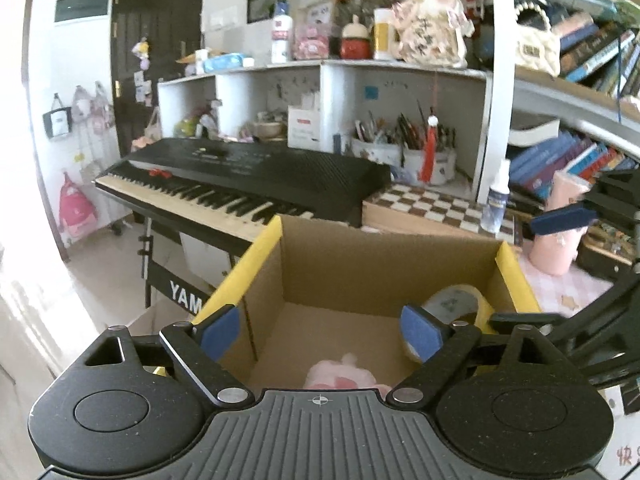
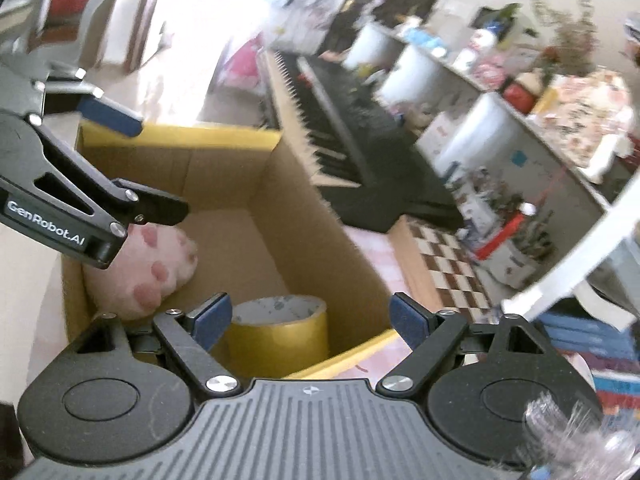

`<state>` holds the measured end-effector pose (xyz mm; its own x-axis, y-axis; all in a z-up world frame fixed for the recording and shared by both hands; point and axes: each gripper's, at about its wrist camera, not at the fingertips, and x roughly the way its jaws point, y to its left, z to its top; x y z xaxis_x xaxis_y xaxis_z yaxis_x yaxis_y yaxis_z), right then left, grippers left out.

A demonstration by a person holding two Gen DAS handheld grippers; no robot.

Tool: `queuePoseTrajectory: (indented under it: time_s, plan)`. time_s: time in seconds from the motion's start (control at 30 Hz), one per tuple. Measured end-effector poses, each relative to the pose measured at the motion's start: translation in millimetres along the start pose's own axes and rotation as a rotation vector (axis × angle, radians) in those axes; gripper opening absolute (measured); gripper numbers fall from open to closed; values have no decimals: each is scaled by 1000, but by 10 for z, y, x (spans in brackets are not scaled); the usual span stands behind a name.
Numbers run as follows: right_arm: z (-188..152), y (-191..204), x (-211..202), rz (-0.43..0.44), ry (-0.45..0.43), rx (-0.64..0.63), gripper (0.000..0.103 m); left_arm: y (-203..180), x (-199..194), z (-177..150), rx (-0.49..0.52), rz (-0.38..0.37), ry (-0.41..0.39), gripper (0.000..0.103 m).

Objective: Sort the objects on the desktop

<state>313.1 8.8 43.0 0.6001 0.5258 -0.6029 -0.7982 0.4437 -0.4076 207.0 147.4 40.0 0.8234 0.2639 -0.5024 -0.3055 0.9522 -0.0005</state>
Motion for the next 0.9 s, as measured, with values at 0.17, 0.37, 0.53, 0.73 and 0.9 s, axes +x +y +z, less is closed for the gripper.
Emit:
queuePoseTrajectory:
  time_s: [0.17, 0.37, 0.53, 0.73, 0.9]
  plan:
    - [-54, -39, -324, -81, -57, 155, 83, 52, -134, -33, -4, -1, -17, 91]
    - [-157, -14, -703, -160, -109, 393, 83, 136, -287, -68, -10, -11, -27, 91]
    - [-258, 64, -896, -256, -110, 528, 83, 225, -417, -102, -11, -16, -40, 91]
    - [-371, 257, -1053, -335, -98, 630, 83, 343, -550, -190, -26, -15, -39, 91]
    - [-442, 443, -1149, -388, -86, 725, 83, 443, -670, -294, -44, -11, -37, 91]
